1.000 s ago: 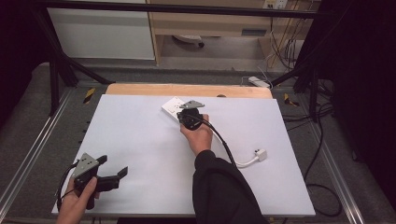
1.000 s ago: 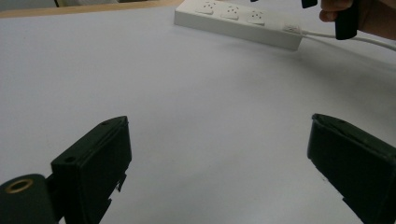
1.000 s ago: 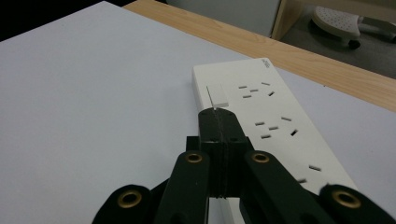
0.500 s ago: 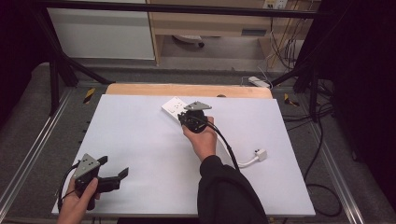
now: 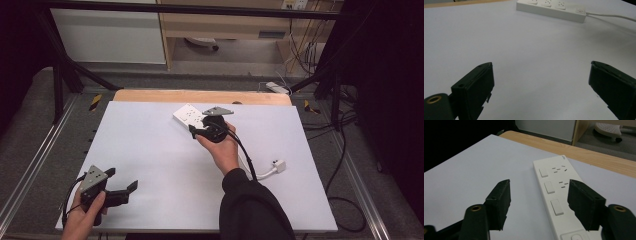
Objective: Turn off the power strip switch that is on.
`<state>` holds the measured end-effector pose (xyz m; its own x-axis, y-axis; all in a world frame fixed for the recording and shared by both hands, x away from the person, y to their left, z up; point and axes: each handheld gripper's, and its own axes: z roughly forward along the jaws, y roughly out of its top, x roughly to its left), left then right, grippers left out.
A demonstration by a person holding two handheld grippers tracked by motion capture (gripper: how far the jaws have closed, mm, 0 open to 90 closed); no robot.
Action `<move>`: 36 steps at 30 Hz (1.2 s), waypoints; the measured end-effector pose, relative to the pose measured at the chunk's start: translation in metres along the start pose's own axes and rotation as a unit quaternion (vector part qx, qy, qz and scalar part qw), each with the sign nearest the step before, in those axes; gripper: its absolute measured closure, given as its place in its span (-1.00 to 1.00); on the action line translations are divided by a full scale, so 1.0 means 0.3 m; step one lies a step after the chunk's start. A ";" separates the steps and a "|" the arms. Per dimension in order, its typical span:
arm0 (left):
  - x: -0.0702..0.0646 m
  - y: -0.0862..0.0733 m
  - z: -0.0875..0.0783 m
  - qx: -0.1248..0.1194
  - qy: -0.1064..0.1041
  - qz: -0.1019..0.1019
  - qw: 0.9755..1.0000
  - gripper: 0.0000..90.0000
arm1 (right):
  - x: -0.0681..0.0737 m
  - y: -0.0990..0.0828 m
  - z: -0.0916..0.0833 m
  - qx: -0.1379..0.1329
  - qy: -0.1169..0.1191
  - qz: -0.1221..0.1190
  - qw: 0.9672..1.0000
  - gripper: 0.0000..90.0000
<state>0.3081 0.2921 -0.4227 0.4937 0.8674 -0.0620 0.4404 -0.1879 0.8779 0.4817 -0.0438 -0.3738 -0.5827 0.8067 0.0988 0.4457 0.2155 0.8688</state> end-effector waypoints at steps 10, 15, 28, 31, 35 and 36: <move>0.002 -0.001 -0.004 -0.002 0.005 -0.002 1.000 -0.86 | -0.041 0.021 -0.058 -0.013 0.008 0.015 1.000 -0.84; 0.003 -0.003 -0.004 -0.001 0.006 -0.001 1.000 -0.86 | -0.057 0.029 -0.107 -0.020 0.009 0.011 1.000 -0.92; 0.002 -0.004 -0.005 0.000 0.009 -0.002 1.000 -0.86 | -0.107 0.036 -0.257 -0.048 0.013 -0.010 0.999 -0.92; 0.003 -0.005 -0.005 0.000 0.009 -0.003 1.000 -0.86 | -0.122 0.031 -0.290 -0.055 0.011 -0.008 0.998 -0.93; 0.003 -0.005 -0.005 -0.001 0.008 -0.006 1.000 -0.86 | -0.146 0.019 -0.330 -0.062 0.003 -0.009 0.998 -0.92; 0.003 -0.006 -0.005 -0.002 0.008 -0.006 1.000 -0.86 | -0.153 0.016 -0.339 -0.064 0.002 -0.008 0.998 -0.92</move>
<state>0.3067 0.2940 -0.4234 0.4769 0.8766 -0.0644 0.4430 -0.1764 0.8790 0.4416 -0.1359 -0.3248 -0.5921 0.8013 0.0854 0.3449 0.1562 0.9255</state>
